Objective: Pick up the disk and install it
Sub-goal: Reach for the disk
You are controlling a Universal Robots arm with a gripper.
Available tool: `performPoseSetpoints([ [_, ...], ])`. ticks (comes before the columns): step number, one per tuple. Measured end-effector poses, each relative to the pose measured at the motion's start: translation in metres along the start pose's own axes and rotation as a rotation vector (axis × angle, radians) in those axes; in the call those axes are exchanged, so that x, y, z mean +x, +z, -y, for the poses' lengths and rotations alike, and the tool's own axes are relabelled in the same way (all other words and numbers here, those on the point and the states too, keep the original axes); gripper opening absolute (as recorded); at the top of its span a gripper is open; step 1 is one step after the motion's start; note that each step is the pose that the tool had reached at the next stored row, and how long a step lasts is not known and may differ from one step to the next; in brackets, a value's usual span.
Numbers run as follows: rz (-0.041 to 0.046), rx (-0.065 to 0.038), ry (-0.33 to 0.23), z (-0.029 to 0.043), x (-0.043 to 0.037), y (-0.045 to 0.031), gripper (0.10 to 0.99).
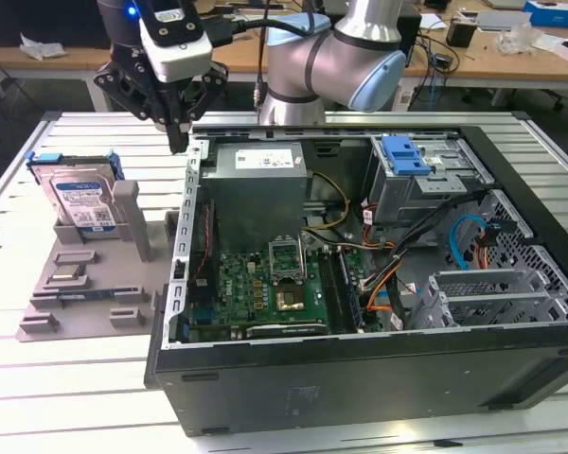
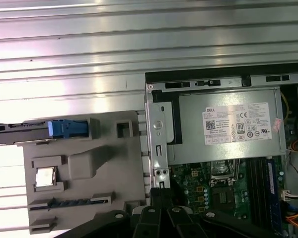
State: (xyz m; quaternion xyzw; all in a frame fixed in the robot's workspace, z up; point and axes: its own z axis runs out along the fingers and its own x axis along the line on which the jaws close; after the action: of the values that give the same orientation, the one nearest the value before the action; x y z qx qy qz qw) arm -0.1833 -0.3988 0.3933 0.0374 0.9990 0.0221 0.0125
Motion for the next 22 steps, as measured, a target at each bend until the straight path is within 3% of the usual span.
performPoseSetpoints([
  [22,0.0000,0.000,0.000,0.0037,0.0522,-0.0014,0.102],
])
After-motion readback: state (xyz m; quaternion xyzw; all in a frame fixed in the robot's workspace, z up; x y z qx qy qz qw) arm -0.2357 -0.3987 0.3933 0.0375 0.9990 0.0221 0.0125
